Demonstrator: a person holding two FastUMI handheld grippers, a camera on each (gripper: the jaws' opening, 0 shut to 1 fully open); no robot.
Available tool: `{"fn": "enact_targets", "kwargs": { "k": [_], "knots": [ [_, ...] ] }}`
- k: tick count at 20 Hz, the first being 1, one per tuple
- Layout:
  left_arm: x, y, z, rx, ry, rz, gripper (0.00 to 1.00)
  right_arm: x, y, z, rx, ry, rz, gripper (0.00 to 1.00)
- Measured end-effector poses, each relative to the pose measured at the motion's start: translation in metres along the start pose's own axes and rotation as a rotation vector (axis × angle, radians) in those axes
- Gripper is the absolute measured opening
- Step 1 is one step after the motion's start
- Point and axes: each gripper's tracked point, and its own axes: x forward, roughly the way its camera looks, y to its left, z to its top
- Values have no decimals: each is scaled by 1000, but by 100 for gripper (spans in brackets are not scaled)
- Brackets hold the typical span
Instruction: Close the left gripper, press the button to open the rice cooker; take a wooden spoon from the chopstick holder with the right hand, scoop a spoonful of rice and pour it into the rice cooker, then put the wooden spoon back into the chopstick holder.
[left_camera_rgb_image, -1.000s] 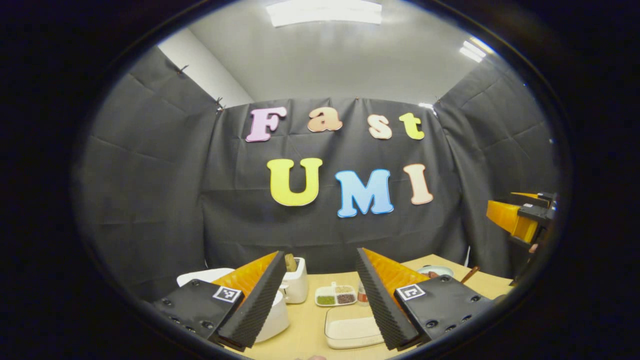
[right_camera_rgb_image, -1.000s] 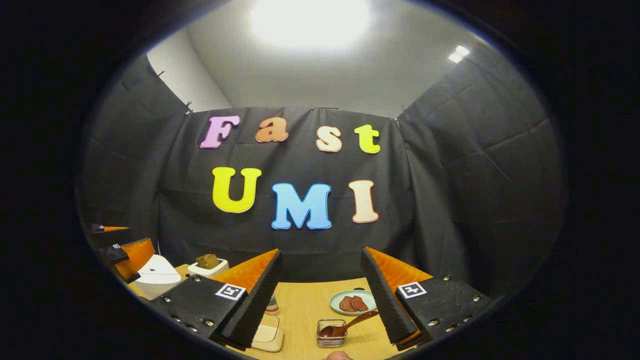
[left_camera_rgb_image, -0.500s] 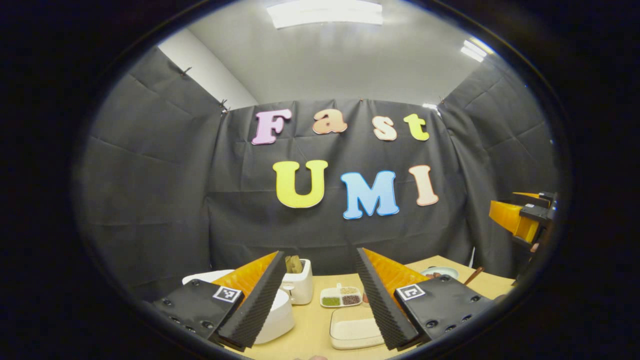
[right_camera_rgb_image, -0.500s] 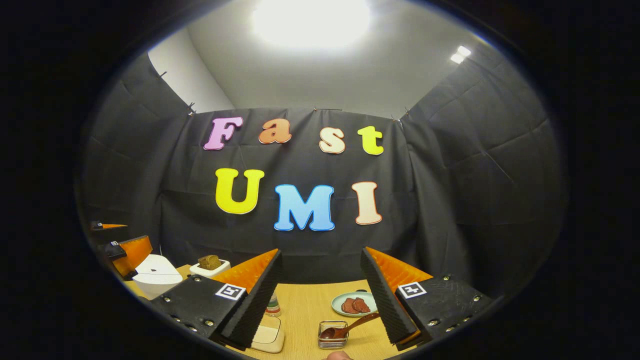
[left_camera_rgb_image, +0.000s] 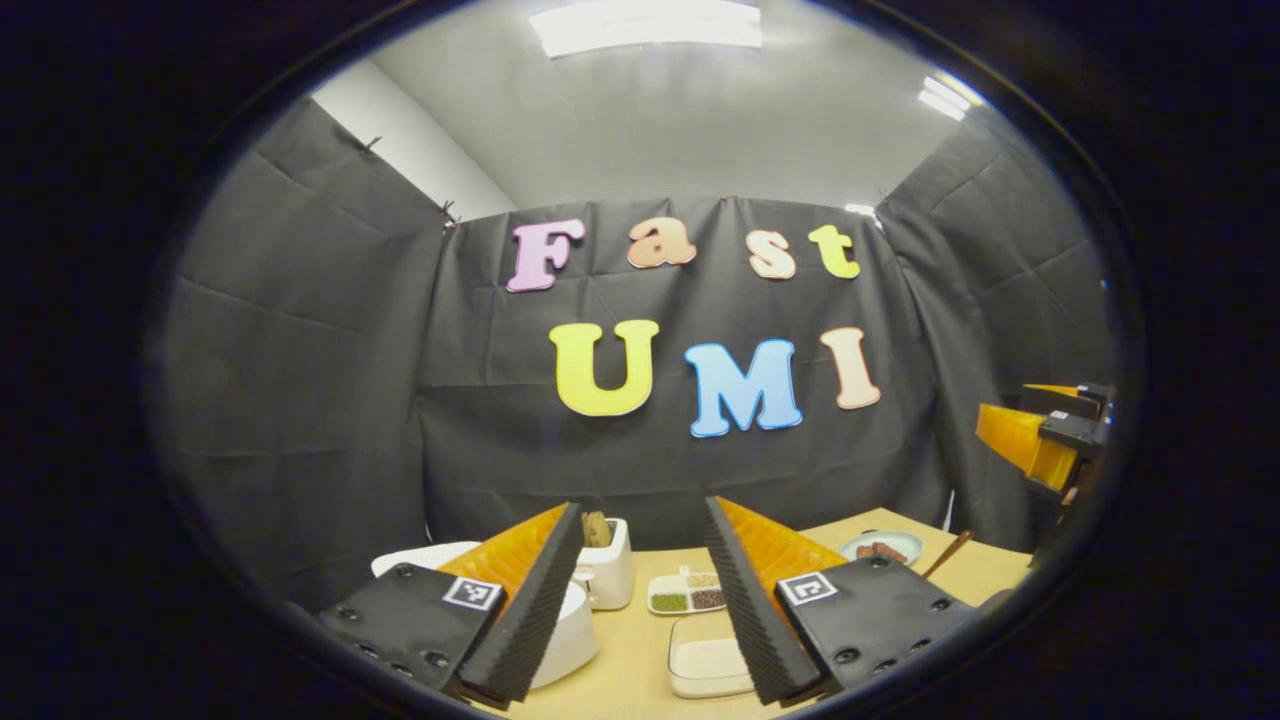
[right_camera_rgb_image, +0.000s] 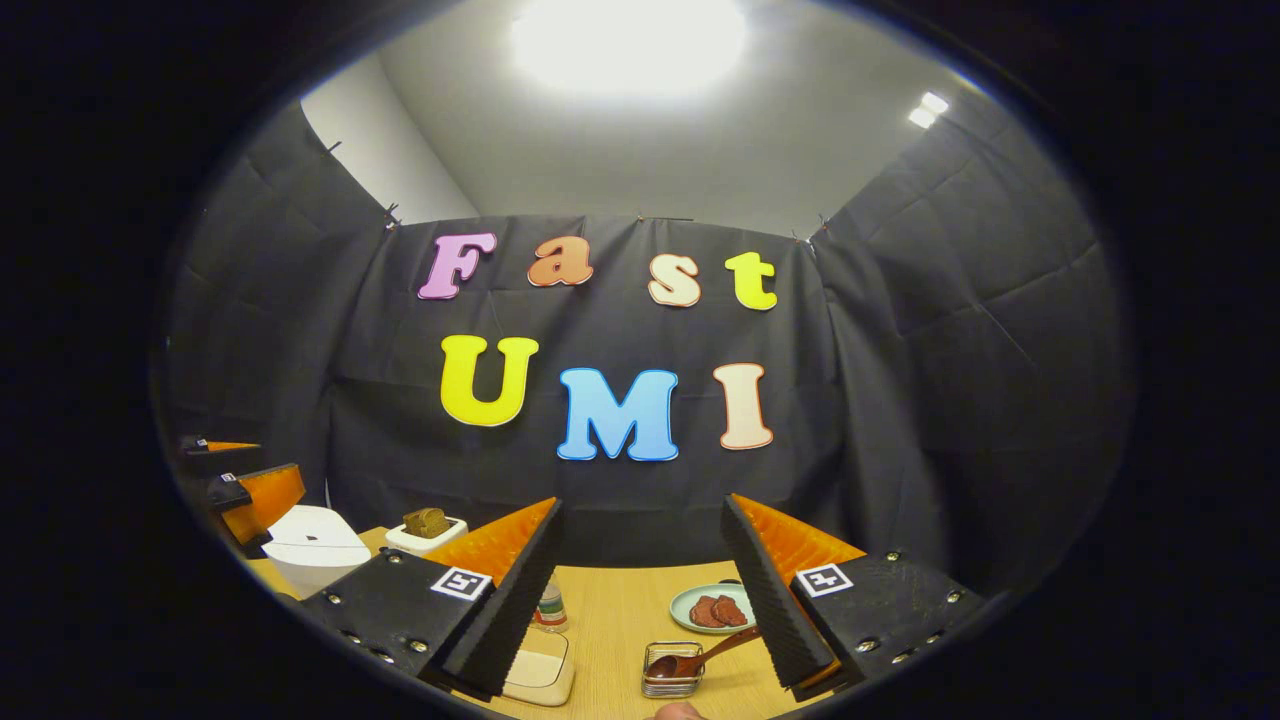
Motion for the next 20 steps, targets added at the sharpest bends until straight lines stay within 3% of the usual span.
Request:
{"fn": "enact_targets", "kwargs": {
  "k": [5,7,9,20],
  "knots": [
    [1,9,3,14,-8,17,53,3,3,-5,0,8,9,95],
    [1,21,2,22,-11,51,27,4,6,-6,-2,9,11,95],
    [7,21,-1,2,0,42,10,4,7,-4,-1,1,9,95],
    [47,105,-41,-28,82,99,9,4,22,-11,-30,23,-30,95]
  ]
}}
